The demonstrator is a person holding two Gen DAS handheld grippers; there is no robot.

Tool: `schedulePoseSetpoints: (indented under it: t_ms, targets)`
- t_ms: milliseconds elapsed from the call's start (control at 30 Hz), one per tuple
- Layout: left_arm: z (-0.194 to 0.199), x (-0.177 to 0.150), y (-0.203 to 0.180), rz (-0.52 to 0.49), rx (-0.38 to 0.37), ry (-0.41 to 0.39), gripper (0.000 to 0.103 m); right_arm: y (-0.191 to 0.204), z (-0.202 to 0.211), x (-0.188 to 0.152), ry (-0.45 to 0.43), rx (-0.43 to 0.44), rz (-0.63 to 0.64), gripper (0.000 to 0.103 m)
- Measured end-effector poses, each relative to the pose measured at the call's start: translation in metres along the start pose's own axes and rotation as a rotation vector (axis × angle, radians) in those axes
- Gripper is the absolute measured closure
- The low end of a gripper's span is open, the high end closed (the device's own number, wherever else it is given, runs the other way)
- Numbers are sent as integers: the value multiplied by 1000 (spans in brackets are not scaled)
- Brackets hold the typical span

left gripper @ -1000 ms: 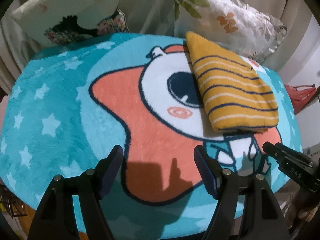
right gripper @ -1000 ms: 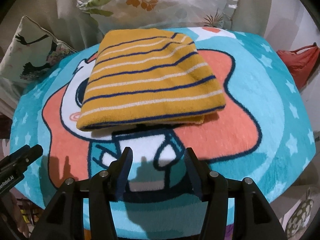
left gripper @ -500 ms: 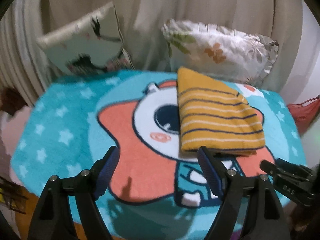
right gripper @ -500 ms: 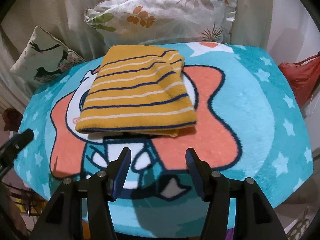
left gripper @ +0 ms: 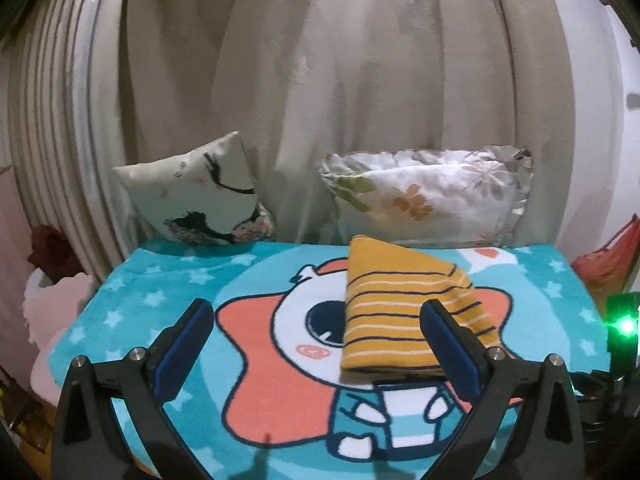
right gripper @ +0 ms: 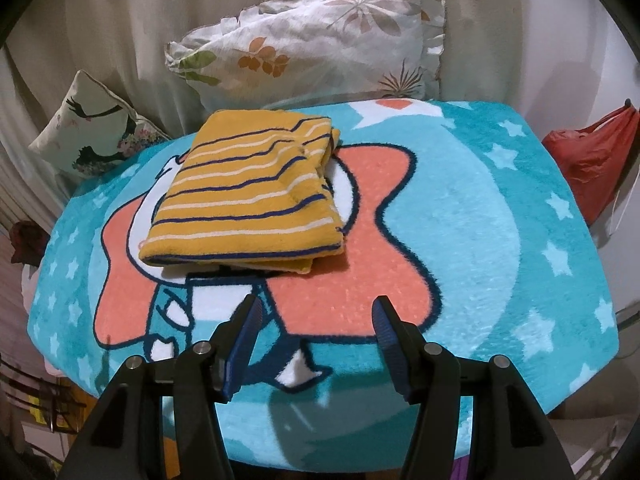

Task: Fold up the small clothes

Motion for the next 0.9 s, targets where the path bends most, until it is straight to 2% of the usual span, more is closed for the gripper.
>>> schedulePoseSetpoints:
  t_ms: [100, 167, 233, 300, 400, 533, 900]
  targets:
    - [-5, 8, -2, -5, -6, 17, 0, -1, 3, 1, -17, -13, 8, 41]
    - [-19, 7, -5, -32, 11, 84, 0, -2, 4, 1, -24, -19, 8, 40]
    - [-36, -1, -7, -59, 74, 175, 0, -1, 3, 0, -20, -16, 9, 39]
    - [-47, -15, -6, -25, 65, 250, 0, -1, 3, -1, -13, -17, 16, 39]
    - [-53, -37, -8, 13, 35, 318, 0, 1, -1, -6, -7, -30, 41, 39]
    - [-55, -55, -17, -25, 32, 352, 0, 2, -8, -10, 14, -32, 58, 38]
    - [-63, -73, -15, -1, 8, 428, 0, 11, -25, -14, 56, -27, 90, 38]
Point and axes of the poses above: each gripper's, at about its wrist camera, not at the fingertips, and z roughly against the way its jaws point, y to its left, x to its top, the point moved 4 cm from there along -z, roughly the way its jaws point, and after that the axes turned 1 degree about -x, right-handed, at the moved point
